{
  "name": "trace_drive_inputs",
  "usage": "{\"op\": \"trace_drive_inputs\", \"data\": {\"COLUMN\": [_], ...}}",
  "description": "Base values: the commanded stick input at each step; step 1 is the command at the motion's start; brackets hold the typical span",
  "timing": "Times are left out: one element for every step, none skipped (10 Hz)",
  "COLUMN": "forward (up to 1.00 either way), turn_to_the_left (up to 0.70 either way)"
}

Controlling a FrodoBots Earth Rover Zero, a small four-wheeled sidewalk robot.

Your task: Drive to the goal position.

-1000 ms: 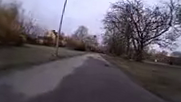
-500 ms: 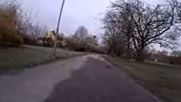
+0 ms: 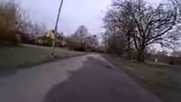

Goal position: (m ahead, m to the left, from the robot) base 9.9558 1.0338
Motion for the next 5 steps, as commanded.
{"op": "trace_drive_inputs", "data": {"forward": [0.85, 0.85, 0.85, 0.85, 0.85], "turn_to_the_left": [0.0, 0.0, 0.0, 0.0, 0.0]}}
